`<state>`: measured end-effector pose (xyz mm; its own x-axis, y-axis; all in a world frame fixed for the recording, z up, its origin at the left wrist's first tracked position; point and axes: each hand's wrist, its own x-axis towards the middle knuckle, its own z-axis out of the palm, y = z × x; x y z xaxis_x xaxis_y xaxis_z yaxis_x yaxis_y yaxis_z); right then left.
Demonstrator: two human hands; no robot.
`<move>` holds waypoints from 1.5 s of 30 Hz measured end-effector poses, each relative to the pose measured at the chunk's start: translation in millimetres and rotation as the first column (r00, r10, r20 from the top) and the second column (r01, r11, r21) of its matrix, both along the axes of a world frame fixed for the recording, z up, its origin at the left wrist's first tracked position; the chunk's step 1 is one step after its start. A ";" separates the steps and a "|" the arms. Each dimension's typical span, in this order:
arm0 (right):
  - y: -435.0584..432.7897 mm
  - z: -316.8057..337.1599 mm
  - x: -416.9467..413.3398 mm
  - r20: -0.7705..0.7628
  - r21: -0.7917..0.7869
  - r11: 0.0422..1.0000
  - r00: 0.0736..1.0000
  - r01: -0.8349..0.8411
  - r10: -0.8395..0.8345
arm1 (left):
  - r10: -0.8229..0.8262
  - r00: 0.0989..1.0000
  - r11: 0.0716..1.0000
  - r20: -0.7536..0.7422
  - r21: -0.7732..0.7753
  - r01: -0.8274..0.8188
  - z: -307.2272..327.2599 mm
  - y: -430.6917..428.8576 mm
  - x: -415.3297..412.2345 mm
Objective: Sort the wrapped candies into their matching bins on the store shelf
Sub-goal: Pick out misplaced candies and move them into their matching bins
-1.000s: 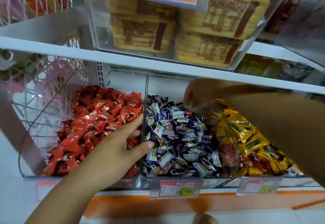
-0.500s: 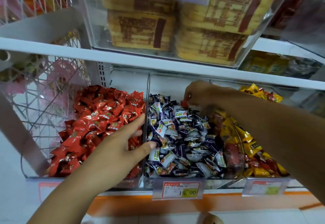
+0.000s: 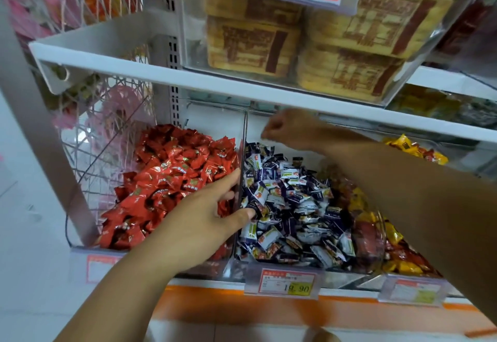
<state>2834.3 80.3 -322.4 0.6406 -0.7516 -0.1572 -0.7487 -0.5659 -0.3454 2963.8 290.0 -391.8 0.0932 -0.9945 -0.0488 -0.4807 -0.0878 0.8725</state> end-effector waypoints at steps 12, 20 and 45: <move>-8.3 -46.5 -36.0 -0.552 0.018 0.993 0.827 -0.115 0.106 | 0.019 1.000 1.000 -0.007 0.002 -0.019 0.5 0.4 -1.7; -4.6 -8.6 -28.6 -0.472 0.100 0.994 0.877 -0.047 0.089 | 0.015 1.000 1.000 -0.002 0.000 -0.015 -0.6 1.2 -1.1; -9.5 -43.7 13.7 -0.249 -0.110 0.991 0.968 -0.072 0.043 | 0.029 0.999 0.999 -0.019 -0.020 -0.029 -1.6 0.8 -3.0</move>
